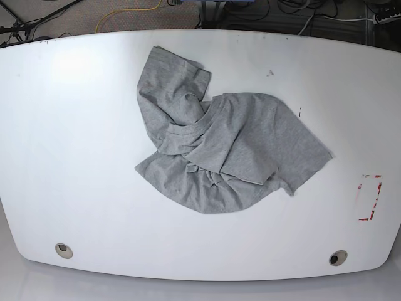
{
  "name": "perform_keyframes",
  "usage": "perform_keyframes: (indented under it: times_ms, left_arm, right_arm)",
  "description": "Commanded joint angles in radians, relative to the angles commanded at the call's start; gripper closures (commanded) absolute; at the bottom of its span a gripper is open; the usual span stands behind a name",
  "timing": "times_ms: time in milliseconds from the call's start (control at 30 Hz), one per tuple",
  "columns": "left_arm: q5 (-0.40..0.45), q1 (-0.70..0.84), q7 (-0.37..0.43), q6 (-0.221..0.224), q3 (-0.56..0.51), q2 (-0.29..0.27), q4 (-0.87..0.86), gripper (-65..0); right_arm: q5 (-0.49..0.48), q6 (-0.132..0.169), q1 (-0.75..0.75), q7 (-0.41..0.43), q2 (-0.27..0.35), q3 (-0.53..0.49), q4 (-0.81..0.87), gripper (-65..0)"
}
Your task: Fold the T-shirt properly
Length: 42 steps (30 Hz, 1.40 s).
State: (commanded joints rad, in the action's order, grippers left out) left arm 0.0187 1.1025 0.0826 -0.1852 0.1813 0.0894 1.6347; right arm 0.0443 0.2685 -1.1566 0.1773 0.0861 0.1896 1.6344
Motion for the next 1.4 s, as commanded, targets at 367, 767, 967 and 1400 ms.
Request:
perform_keyframes:
  times_ms: [367, 767, 967, 1400]
  left_arm:
    - [-0.011, 0.014, 0.005, 0.0, 0.004, -0.01, 0.042, -51.3]
    - [-0.006, 0.025, 0.002, -0.005, 0.003, -0.012, 0.105, -51.7]
    - [-0.024, 0.028, -0.011, -0.001, 0.016, -0.008, 0.146, -51.5]
    - [-0.089, 0.034, -0.044, -0.001, 0.081, 0.0, 0.256, -51.5]
  right_arm:
    - [-0.007, 0.003, -0.035, -0.007, 0.004, -0.002, 0.041, -15.2]
    - [-0.01, 0.009, -0.07, -0.011, 0.001, 0.01, 0.111, -15.1]
    - [-0.005, 0.008, -0.08, -0.019, 0.0, 0.007, 0.157, -14.9]
    - [-0.007, 0.008, -0.115, -0.041, -0.018, 0.005, 0.273, -14.8]
